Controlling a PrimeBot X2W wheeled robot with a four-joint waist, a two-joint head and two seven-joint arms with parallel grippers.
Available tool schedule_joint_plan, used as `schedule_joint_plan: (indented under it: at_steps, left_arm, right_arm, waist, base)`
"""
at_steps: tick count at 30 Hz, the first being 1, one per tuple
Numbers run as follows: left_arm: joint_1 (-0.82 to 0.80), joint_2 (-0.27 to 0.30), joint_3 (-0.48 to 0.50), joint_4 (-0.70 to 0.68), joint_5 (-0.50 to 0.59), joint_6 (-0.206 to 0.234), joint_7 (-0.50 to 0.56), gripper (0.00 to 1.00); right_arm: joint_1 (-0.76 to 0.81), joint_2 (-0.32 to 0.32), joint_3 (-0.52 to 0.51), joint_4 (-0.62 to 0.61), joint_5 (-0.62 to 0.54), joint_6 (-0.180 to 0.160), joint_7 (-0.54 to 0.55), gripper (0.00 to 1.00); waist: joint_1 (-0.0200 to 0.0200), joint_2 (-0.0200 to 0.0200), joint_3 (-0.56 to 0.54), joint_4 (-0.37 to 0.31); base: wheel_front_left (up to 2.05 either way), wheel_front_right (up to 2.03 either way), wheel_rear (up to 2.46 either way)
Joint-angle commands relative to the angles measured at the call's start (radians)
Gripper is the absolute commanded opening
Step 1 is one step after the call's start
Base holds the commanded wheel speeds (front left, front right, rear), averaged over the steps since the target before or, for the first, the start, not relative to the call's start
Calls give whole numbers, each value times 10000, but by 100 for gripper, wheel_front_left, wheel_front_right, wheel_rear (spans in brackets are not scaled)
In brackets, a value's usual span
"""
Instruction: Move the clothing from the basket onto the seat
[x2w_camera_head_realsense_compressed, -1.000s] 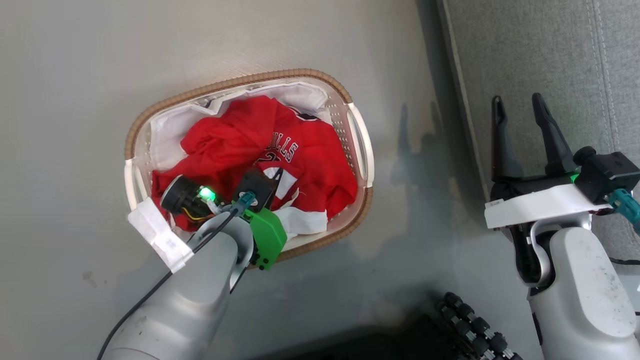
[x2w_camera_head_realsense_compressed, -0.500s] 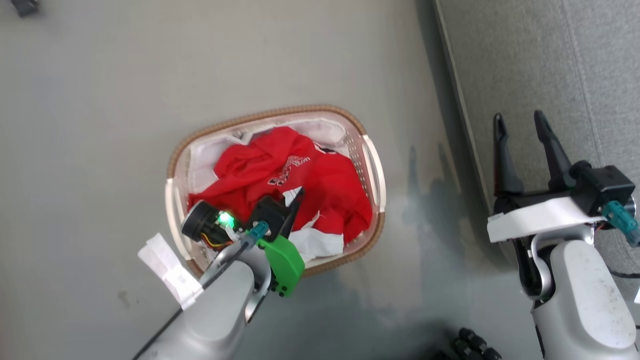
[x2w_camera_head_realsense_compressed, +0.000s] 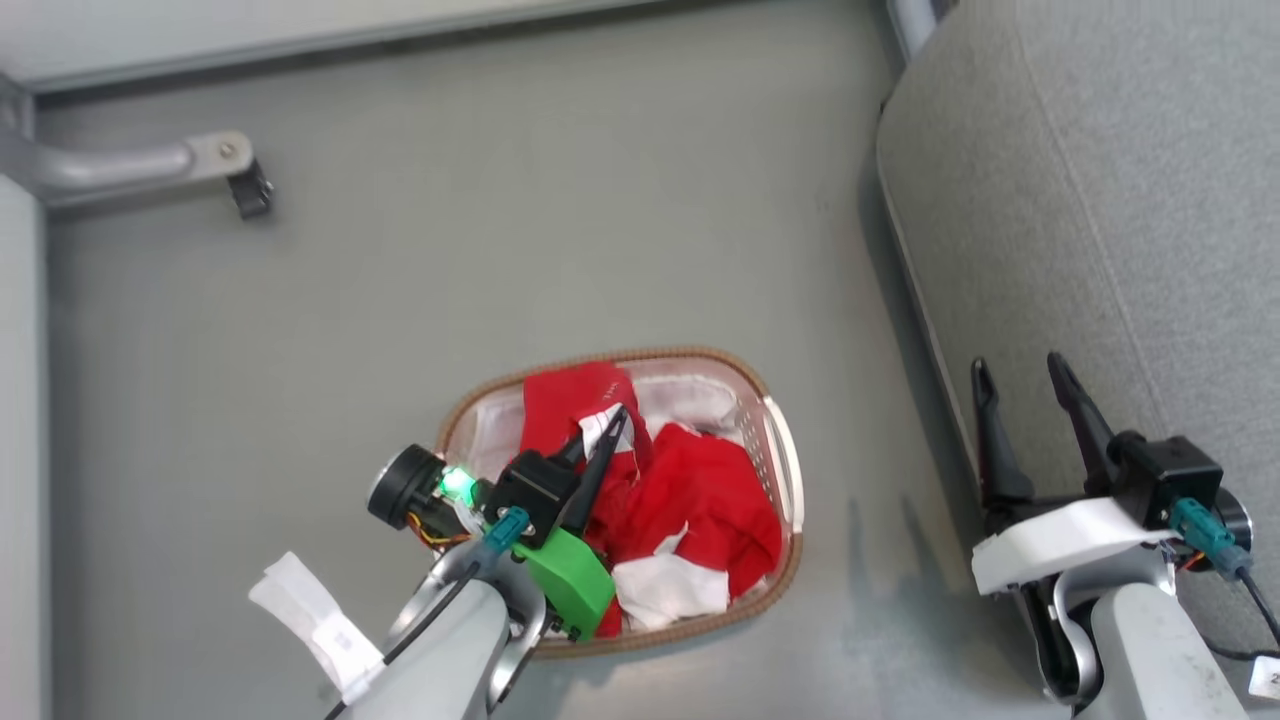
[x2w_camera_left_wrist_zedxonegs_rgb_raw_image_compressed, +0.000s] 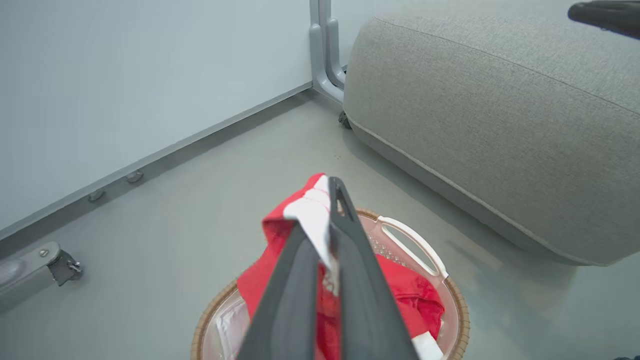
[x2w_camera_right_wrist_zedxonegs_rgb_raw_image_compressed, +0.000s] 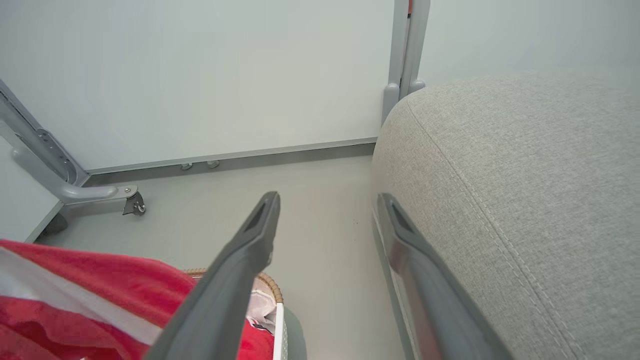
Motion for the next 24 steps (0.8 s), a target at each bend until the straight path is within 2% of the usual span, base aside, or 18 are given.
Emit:
schedule_joint_plan:
  at_steps: [1,12,24]
  left_arm:
    - [176,142,38,-189,102,7,-11,0]
    - [-844,1219,-241,-1256,734,-121,53,0]
    - [-2812,2223,-805,-2724,417,-212,881,0]
  right_arm:
    - [283,-48,3,65,-41,-7,-48,100]
    - [1079,-45,100,234,46,-7,-48,100]
    - [705,-44,687,11,-159,-5,-48,100]
  waist:
    - [0,0,-1619,595]
    - [0,0,-3094,689]
    - [0,0,-3548,634]
  base:
    - [0,0,0]
    - [0,0,0]
    - [0,0,0]
